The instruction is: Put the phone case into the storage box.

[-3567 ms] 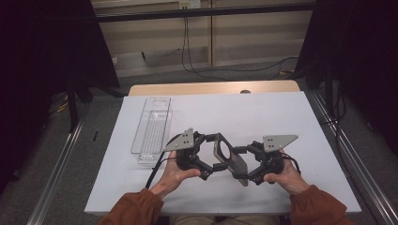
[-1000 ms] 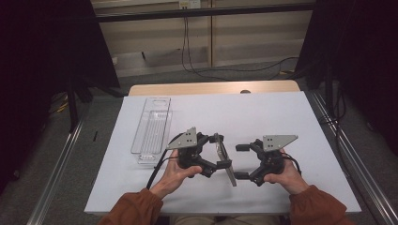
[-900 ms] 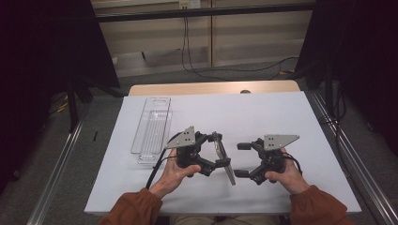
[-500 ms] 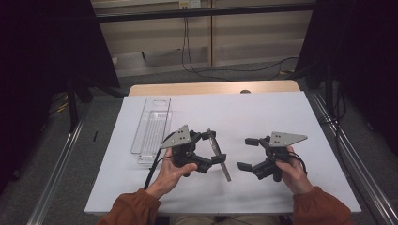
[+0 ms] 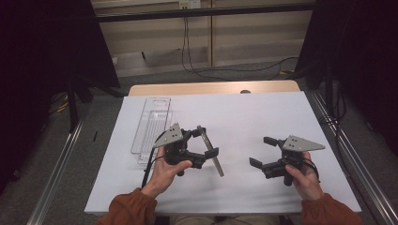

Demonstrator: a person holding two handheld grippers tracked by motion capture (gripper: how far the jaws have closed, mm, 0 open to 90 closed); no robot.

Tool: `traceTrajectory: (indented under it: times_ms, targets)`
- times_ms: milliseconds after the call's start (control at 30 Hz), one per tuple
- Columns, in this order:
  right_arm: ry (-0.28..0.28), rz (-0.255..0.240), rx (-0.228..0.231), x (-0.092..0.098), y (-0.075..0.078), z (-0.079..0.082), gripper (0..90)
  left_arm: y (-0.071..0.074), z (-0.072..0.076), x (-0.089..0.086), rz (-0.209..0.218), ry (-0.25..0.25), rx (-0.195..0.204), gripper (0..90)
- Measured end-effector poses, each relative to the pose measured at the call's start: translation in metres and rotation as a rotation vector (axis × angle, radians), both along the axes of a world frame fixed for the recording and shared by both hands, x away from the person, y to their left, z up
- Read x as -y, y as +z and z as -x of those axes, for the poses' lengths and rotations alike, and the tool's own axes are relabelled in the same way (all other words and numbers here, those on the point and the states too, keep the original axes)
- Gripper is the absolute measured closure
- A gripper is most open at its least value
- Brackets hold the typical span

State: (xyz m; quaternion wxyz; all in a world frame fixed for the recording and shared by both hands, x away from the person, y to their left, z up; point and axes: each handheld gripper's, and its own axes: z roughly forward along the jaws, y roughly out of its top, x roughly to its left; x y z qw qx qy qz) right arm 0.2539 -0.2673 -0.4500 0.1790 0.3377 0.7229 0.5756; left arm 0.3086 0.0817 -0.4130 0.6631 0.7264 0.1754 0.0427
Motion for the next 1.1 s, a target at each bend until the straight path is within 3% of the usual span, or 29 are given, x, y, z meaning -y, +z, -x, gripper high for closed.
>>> traceTrajectory:
  times_ms: [100, 200, 333, 533, 867, 1100]
  targets:
    - [-0.070, 0.004, 0.015, 0.008, -0.001, 0.004, 0.0, -0.003, 0.002, -0.002, 0.009, 0.017, -0.005, 11.4]
    - [-0.110, 0.004, 0.008, 0.014, -0.003, 0.008, 0.0, -0.003, 0.006, -0.004, -0.009, 0.039, -0.012, 11.4]
    - [-0.158, -0.004, 0.019, 0.019, -0.003, 0.013, 0.0, -0.001, 0.005, -0.008, 0.005, 0.064, -0.009, 11.5]
    - [-0.243, 0.007, 0.036, 0.031, -0.004, 0.022, 0.0, 0.001, -0.002, -0.018, 0.000, 0.160, -0.004, 11.5]
    - [-0.416, -0.009, 0.054, 0.051, -0.006, 0.043, 0.0, 0.011, -0.005, -0.032, 0.026, 0.253, -0.008, 11.5]
    - [-0.456, -0.011, 0.057, 0.064, -0.008, 0.055, 0.0, 0.020, -0.005, -0.038, 0.023, 0.307, 0.006, 11.5]
